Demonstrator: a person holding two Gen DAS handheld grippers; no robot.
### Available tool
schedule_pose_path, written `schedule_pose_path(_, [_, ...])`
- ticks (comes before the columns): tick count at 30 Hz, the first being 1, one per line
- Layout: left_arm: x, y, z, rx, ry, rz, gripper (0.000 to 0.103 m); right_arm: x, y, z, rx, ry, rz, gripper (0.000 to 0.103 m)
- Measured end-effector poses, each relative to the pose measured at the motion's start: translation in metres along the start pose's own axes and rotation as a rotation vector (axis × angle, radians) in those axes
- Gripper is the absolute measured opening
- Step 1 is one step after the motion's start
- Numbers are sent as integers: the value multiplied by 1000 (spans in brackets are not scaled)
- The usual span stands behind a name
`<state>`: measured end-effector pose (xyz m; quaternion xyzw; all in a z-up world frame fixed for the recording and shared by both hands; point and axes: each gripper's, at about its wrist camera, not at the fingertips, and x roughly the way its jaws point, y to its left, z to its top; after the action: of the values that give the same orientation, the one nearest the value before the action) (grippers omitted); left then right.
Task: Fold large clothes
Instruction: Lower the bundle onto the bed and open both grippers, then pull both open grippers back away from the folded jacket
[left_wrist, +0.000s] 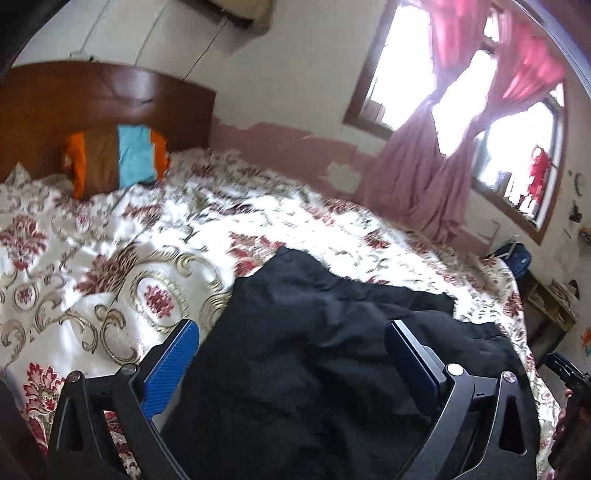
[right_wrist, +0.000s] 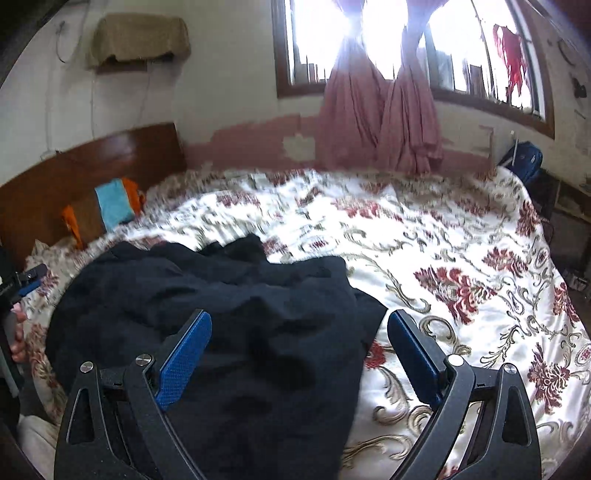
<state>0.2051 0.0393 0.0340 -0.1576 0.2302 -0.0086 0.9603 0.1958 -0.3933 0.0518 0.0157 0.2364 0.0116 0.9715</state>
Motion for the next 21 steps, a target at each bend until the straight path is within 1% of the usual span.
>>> schedule_pose_path(2, [-10, -9, 0, 12, -7, -14, 102, -18, 10, -4, 0, -58, 8, 94])
schedule_pose_path(5, [-23, -22, -3, 5, -2, -38, 103, -38, 26, -17, 0, -110, 27, 94])
schedule_pose_path(8, [-38, -32, -7, -2, -6, -34, 103, -58, 38, -29, -17, -150, 31, 99])
schedule_pose_path(11, [-57, -43, -15, 22, -36, -30, 103, -76, 47, -37, -27, -190, 33, 100])
schedule_pose_path(16, [-88, -59, -38, 38, -74, -36, 103, -102, 65, -48, -72, -215, 32, 100])
schedule_pose_path(21, [-118, -70, -54, 58, -98, -36, 103, -127, 81, -60, -76, -233, 59, 100])
